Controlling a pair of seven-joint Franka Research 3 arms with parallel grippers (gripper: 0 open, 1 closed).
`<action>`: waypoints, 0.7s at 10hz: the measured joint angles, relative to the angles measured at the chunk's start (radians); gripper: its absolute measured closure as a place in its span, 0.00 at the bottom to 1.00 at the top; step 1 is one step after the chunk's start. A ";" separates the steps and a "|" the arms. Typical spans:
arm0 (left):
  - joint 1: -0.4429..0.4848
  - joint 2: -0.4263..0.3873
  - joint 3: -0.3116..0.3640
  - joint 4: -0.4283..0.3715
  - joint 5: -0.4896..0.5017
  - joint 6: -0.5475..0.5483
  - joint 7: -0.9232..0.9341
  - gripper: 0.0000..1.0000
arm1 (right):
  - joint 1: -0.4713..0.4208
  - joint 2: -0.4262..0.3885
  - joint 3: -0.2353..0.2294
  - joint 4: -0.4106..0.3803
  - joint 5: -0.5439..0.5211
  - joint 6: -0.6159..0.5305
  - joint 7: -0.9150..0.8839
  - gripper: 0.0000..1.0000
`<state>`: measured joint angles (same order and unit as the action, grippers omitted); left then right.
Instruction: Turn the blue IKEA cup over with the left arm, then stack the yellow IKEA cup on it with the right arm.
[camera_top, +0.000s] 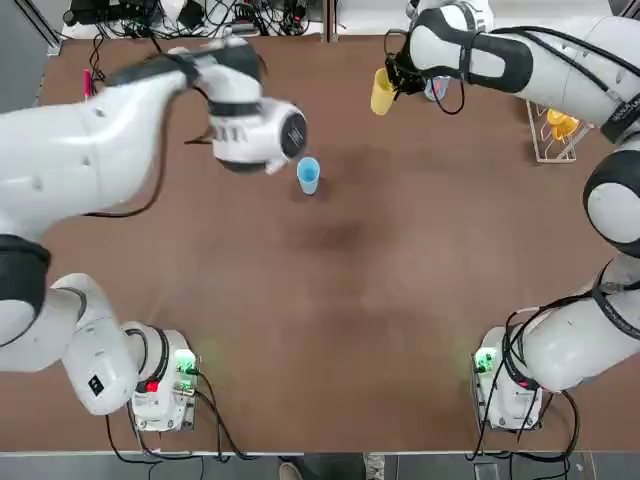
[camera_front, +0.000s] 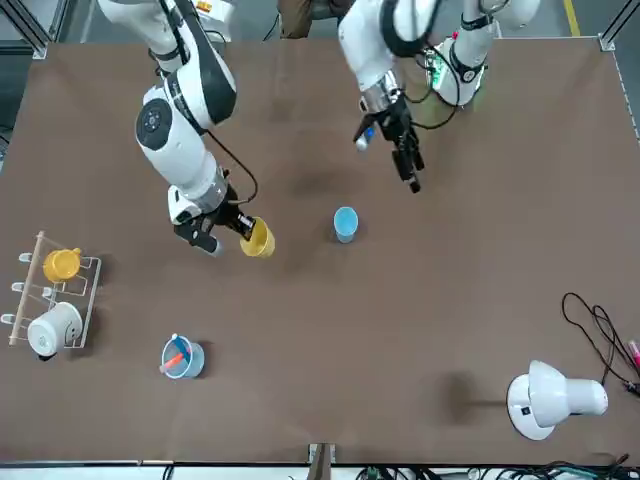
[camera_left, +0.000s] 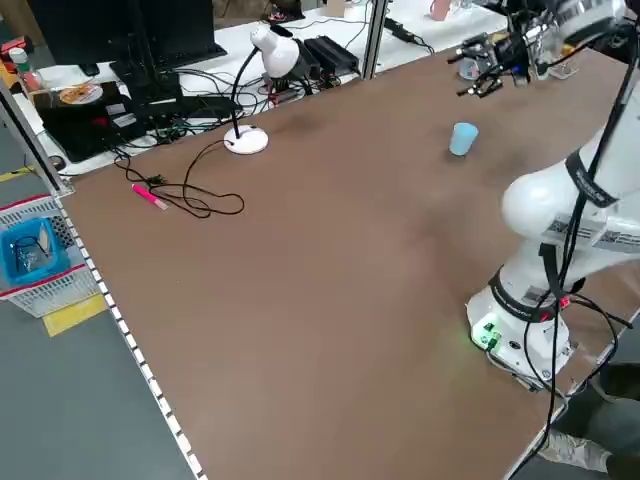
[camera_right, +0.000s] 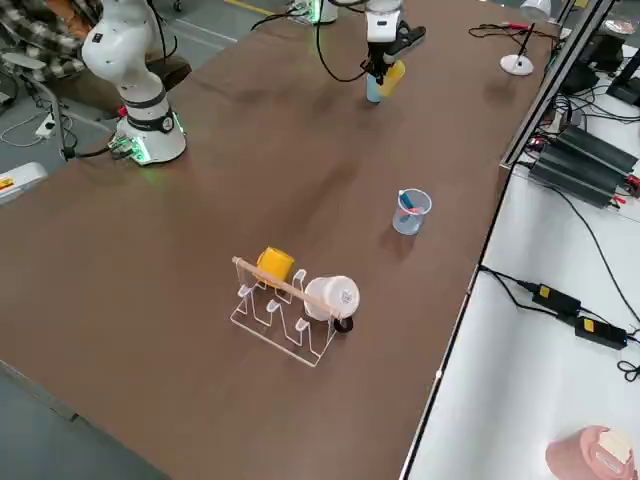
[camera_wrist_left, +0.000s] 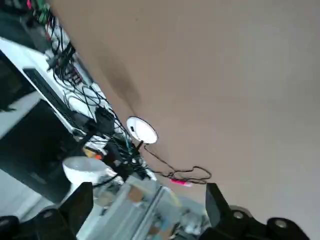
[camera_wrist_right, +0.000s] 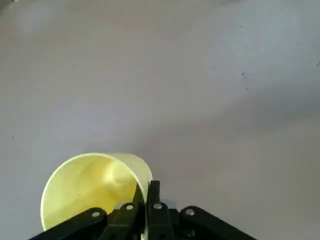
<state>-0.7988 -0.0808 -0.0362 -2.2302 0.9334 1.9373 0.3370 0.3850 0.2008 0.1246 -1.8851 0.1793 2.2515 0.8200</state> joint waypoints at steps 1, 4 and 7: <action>0.079 -0.046 0.002 -0.004 -0.073 0.042 0.005 0.01 | 0.040 0.005 0.002 0.016 -0.001 0.000 0.042 0.96; 0.290 -0.093 0.009 0.073 -0.366 0.078 0.018 0.01 | 0.152 0.078 0.007 0.090 -0.062 0.002 0.212 0.96; 0.476 -0.053 0.012 0.271 -0.674 -0.012 0.020 0.01 | 0.247 0.185 0.011 0.174 -0.138 0.005 0.380 0.96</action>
<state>-0.3232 -0.1335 -0.0241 -1.9592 0.2599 1.9249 0.3569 0.6322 0.3862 0.1352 -1.7114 0.0414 2.2566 1.2005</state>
